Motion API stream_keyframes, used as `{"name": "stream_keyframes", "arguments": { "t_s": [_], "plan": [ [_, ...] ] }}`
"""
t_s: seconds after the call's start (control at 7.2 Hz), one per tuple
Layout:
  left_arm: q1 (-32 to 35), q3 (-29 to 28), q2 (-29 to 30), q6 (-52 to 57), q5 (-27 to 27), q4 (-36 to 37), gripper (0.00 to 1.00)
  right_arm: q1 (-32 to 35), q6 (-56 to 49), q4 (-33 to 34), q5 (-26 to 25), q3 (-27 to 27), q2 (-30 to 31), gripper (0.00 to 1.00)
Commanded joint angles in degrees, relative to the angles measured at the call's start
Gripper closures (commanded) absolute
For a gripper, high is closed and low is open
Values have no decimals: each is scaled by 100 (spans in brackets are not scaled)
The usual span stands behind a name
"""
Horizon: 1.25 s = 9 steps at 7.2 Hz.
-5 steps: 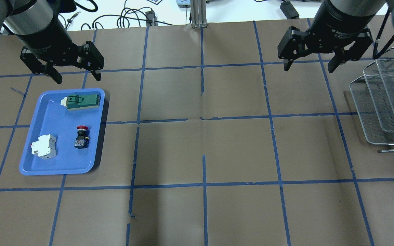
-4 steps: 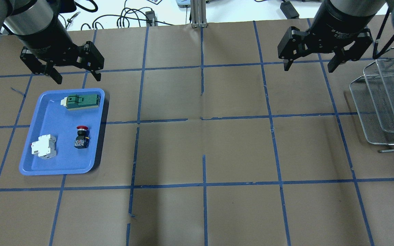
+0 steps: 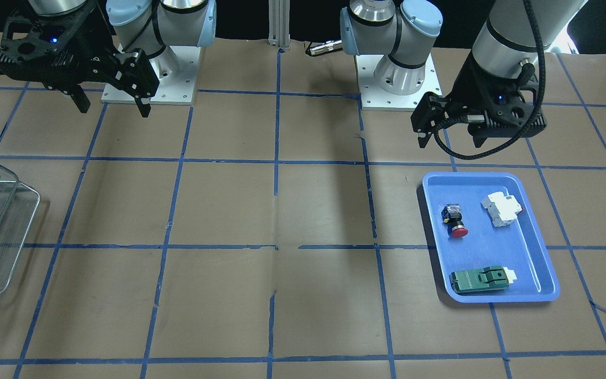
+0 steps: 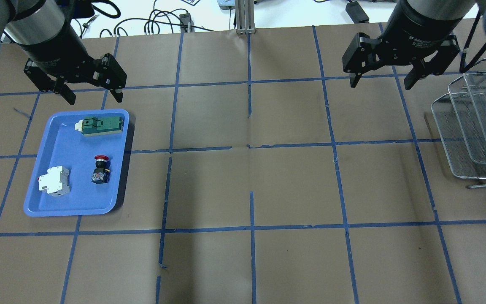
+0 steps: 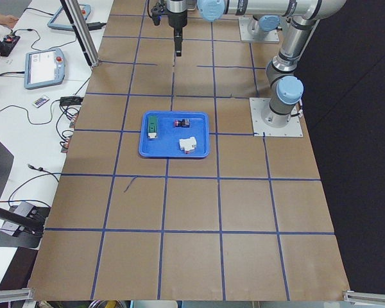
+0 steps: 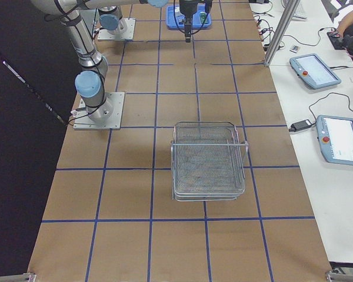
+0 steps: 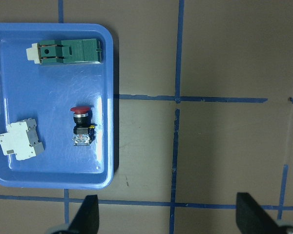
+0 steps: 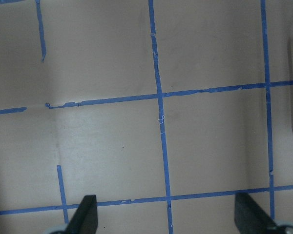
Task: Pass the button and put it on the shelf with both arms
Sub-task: 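Move the left gripper down toward the red push button on the blue tray, then lower the left gripper around the red push button and close it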
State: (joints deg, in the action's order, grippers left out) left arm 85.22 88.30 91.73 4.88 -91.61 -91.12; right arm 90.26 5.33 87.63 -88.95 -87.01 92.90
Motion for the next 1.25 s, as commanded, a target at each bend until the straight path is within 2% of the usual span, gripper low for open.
{"name": "stream_keyframes", "arguments": {
  "t_s": [0.0,0.14,0.42,0.56,0.83,1.11],
  "plan": [
    [-661,832,230,583,47,862,0,0,3,0,9,0,0,0],
    [-1013,1534,266,1219,38,1442,0,0,3,0,0,0,0,0],
    [-1516,3072,406,2022,56,3414,0,0,3,0,0,0,0,0],
    [-1639,3314,537,2278,82,3851,0,0,3,0,0,0,0,0],
    [-1710,3317,854,2568,65,4004,0,0,3,0,9,0,0,0],
    [-1851,3283,1074,2658,406,4093,0,0,3,0,9,0,0,0]
  ]
}}
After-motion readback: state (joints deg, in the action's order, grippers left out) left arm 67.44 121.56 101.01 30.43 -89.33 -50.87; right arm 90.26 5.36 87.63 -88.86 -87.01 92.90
